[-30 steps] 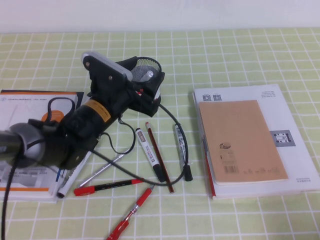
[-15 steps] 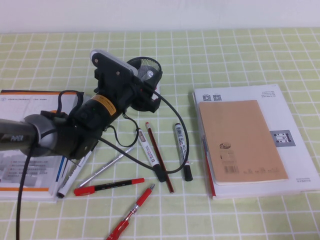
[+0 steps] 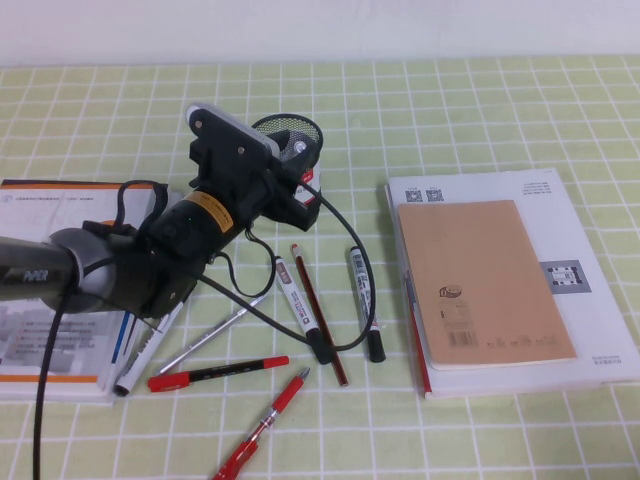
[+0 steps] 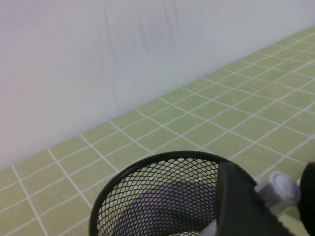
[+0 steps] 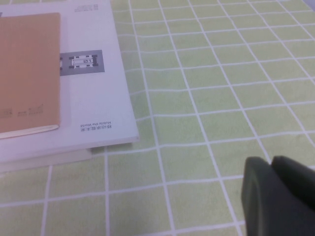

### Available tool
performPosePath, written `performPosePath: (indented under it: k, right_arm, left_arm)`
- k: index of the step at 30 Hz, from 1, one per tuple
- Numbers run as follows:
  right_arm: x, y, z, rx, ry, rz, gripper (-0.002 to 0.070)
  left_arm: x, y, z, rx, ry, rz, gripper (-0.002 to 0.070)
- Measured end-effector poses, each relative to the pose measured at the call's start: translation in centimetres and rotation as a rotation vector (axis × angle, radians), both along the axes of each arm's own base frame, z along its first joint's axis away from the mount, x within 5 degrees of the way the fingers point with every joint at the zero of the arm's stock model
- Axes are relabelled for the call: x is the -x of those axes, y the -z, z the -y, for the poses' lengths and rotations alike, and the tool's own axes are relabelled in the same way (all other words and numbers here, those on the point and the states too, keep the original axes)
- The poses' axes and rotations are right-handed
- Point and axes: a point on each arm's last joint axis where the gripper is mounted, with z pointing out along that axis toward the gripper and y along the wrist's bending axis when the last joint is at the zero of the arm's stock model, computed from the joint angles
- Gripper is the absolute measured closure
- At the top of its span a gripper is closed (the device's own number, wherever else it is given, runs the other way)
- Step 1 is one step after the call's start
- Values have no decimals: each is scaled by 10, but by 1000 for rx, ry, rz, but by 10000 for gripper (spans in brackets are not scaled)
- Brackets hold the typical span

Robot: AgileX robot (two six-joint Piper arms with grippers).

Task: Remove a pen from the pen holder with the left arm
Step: Pick up the pen from the pen holder

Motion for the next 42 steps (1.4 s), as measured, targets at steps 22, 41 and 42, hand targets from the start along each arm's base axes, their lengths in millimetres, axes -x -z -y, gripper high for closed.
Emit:
performPosePath:
  k: [22, 41, 42]
  right_arm:
    - [0, 0, 0, 0, 0, 0, 689]
    - [0, 0, 0, 0, 0, 0, 689]
    - [0, 0, 0, 0, 0, 0, 689]
  left_arm:
    - [-1, 0, 0, -46, 5, 38, 557]
    - [18, -81, -12, -13, -25, 144, 580]
    - [20, -86, -14, -20, -34, 131, 580]
